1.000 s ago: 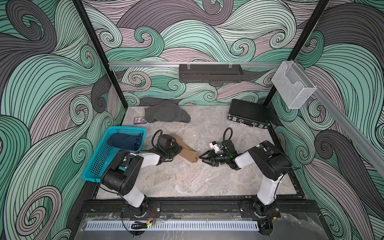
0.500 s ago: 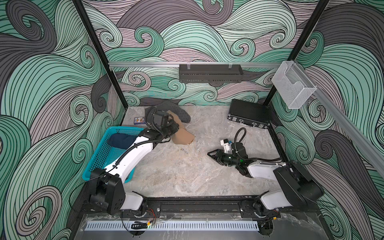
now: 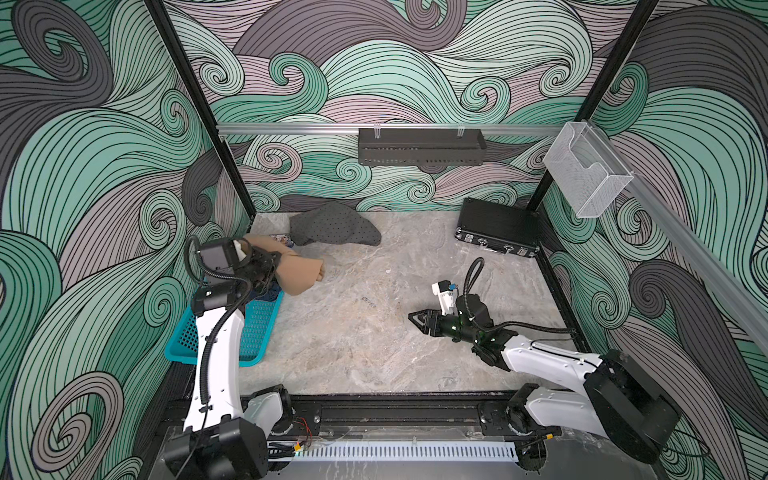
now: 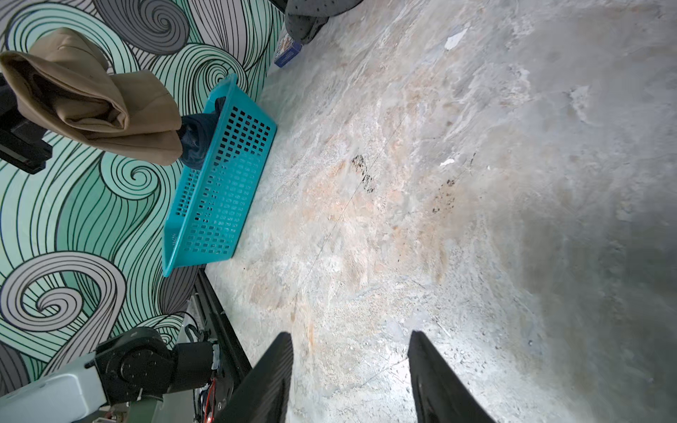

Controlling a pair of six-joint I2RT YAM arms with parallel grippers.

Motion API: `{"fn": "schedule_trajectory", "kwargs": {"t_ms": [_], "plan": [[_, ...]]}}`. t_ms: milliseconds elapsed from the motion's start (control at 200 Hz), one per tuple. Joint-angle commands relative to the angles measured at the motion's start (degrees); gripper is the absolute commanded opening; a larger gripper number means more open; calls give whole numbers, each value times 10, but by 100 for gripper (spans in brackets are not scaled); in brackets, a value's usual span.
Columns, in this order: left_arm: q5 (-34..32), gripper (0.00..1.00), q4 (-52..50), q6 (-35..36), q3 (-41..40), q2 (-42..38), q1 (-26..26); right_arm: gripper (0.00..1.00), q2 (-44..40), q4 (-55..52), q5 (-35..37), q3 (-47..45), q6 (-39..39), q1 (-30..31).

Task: Roll up the skirts
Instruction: Pick up the skirt from the center of the board, then place the skirt in the basket.

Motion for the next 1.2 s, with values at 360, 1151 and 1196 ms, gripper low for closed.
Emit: {"fn": "schedule_trajectory", "kwargs": {"t_ms": [360,1151,1196], "plan": [[312,0,354,-141,-218,-21,215,51,34,55,62,-22,-37,64],[201,0,-49,202,-137,129,354,50,30,46,84,-21,-41,84],[183,0,-51,209,-134,129,354,50,30,47,84,-21,-41,84]]}}
